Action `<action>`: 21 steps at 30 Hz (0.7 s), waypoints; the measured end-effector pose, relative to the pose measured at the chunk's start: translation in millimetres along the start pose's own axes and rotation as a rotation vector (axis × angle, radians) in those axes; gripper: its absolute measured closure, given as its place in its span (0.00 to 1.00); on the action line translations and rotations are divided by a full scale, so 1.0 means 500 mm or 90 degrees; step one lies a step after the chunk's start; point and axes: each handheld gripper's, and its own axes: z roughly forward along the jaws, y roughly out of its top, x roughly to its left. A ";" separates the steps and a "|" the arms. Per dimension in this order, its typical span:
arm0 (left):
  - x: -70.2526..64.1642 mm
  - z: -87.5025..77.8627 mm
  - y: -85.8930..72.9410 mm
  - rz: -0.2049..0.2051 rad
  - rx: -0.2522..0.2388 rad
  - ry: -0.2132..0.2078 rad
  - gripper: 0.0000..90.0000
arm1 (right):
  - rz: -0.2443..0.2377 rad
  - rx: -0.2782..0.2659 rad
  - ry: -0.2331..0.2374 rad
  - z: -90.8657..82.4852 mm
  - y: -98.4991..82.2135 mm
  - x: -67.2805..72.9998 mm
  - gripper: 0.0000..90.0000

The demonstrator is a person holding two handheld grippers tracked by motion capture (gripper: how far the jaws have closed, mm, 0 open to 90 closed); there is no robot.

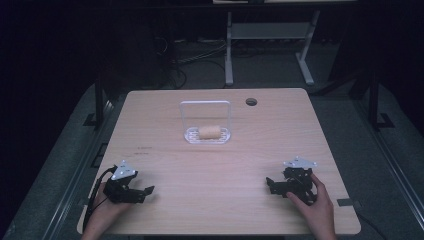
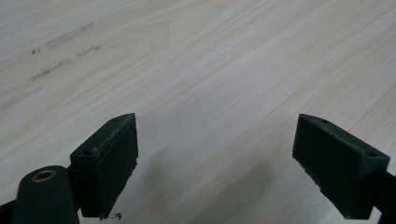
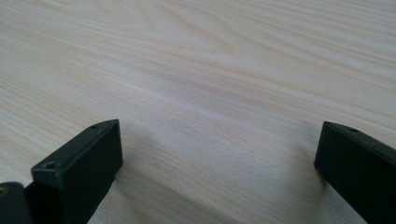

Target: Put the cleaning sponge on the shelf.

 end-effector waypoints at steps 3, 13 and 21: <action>0.003 0.000 -0.015 -0.001 0.012 0.005 0.15 | 0.000 0.000 0.000 0.000 0.000 0.000 0.01; 0.007 0.008 -0.026 0.003 -0.004 -0.002 0.14 | 0.000 0.000 0.000 0.000 0.000 0.000 0.01; 0.005 0.007 -0.035 0.007 -0.026 -0.008 0.14 | 0.000 0.000 0.000 0.000 0.000 0.000 0.01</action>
